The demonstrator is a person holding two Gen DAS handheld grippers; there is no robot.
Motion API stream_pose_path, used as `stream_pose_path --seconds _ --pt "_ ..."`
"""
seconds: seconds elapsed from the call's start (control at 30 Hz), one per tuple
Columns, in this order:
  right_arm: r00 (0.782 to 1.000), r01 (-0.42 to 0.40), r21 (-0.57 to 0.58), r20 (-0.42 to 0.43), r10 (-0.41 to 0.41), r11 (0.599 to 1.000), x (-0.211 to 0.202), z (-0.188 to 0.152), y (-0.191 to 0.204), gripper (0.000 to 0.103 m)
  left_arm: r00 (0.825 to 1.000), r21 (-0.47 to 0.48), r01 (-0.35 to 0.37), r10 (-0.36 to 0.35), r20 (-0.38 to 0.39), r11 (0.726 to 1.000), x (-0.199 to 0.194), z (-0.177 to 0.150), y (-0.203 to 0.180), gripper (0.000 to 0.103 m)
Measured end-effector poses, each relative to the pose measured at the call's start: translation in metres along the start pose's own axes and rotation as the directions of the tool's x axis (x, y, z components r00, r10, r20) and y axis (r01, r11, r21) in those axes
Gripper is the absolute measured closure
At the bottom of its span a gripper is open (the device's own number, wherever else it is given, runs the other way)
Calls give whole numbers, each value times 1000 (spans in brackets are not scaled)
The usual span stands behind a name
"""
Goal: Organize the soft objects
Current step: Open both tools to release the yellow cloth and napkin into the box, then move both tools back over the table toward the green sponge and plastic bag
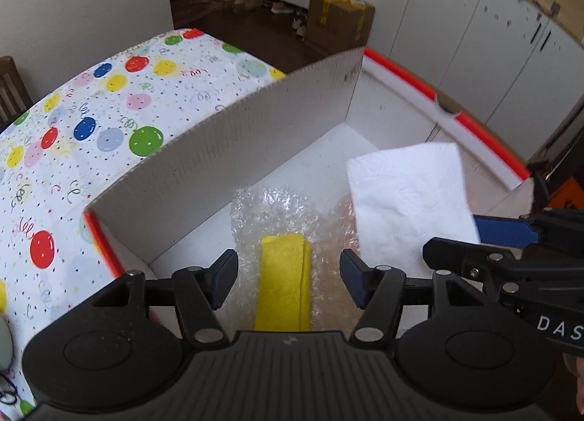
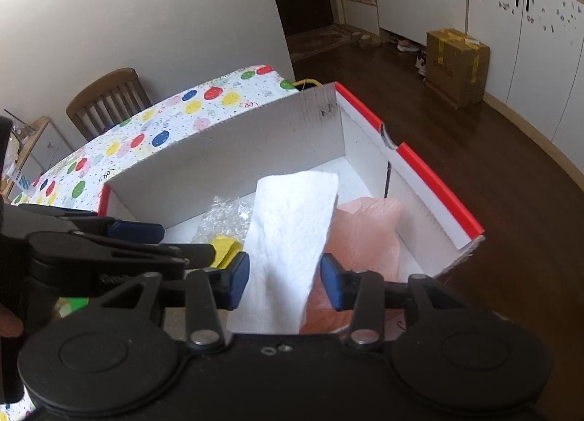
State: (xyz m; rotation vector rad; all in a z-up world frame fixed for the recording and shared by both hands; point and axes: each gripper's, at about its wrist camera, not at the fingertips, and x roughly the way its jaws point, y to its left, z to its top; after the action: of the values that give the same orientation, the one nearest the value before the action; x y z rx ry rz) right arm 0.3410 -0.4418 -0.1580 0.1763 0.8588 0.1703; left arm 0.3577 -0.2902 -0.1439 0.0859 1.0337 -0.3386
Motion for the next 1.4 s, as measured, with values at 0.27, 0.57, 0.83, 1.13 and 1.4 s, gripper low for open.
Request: stream_pose_path --seconds 0.27,0.57,0.83,1.13,1.4 --pt "999 -30 -22 42 31 999 -29 -1 3 54 996 -20 18 -16 83 1000 -42 -12 2 42" --pt "991 -56 -52 116 62 997 -64 -6 29 50 983 -58 39 -27 181 998 -99 -36 16 42" --pt "983 -97 -107 146 112 990 -80 -18 75 41 972 -130 27 4 235 991 -142 -69 56 33" --pt "976 -155 -145 130 174 977 -79 -38 130 34 960 -186 21 32 278 982 -179 -114 104 20" --pt "971 -197 -200 94 219 960 -69 -53 175 23 951 -183 8 49 305 983 -202 -154 138 17"
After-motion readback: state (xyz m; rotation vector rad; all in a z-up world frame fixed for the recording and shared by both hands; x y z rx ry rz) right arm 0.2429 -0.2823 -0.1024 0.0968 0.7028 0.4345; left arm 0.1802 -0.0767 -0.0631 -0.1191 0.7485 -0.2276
